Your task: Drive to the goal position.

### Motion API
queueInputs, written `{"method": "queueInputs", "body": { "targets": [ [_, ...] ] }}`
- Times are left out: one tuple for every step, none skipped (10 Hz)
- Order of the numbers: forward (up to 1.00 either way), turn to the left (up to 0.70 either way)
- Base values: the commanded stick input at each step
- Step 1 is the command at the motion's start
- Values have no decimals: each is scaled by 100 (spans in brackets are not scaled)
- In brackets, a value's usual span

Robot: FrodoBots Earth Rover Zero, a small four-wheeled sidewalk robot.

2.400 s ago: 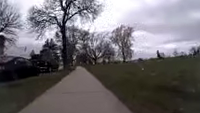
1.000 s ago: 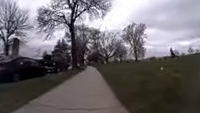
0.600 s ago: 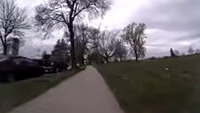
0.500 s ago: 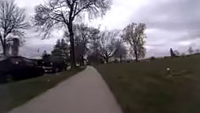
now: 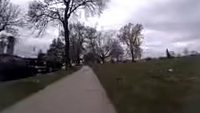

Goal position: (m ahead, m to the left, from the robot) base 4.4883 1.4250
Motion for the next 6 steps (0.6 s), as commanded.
{"method": "queueInputs", "body": {
  "targets": [
    [100,0],
    [100,0],
    [100,0],
    [100,0],
    [100,0],
    [100,0]
  ]
}}
